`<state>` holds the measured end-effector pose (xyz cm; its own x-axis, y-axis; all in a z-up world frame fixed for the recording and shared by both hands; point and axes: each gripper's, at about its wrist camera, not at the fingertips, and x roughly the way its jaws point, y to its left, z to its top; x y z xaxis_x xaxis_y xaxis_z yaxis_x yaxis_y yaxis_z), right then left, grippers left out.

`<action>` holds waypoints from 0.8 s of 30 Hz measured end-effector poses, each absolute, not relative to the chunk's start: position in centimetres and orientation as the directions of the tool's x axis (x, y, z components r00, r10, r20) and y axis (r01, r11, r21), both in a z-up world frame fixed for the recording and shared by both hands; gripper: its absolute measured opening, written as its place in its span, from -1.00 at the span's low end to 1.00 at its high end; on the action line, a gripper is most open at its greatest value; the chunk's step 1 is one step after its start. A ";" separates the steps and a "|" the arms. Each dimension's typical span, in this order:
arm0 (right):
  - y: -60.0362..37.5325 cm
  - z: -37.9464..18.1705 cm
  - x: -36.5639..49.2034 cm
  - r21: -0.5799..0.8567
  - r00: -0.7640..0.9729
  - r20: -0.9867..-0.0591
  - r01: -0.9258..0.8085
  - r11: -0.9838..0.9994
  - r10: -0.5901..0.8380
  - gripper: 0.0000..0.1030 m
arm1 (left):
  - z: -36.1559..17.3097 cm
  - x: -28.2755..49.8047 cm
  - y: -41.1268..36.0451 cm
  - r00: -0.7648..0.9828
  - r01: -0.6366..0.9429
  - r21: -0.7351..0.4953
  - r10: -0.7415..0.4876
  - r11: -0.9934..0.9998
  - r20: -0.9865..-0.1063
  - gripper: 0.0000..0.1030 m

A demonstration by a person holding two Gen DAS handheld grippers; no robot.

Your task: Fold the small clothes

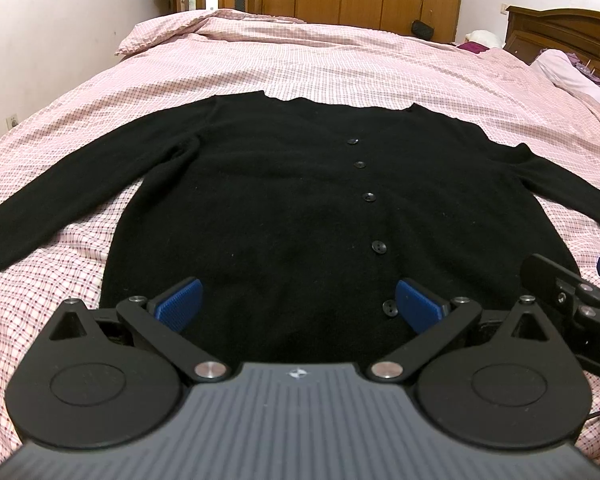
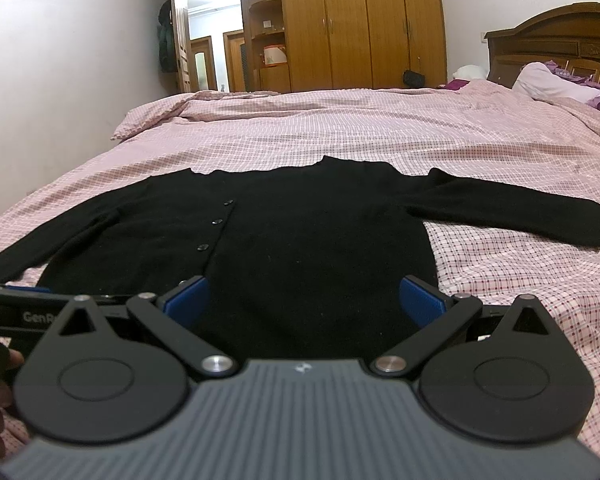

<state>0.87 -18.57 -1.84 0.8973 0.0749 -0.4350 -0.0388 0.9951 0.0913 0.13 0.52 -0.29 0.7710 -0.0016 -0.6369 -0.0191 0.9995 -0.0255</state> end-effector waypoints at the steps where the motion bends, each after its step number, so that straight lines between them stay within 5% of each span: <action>1: -18.6 -1.8 0.9 0.092 0.897 -0.436 -0.039 0.995 0.075 1.00 | -0.3 0.1 0.5 0.771 -0.019 -0.025 -0.002 0.999 -0.637 1.00; 24: -18.6 -1.9 0.9 0.092 0.897 -0.436 -0.039 0.995 0.076 1.00 | -0.4 0.2 0.6 0.772 -0.021 -0.025 0.000 0.999 -0.636 1.00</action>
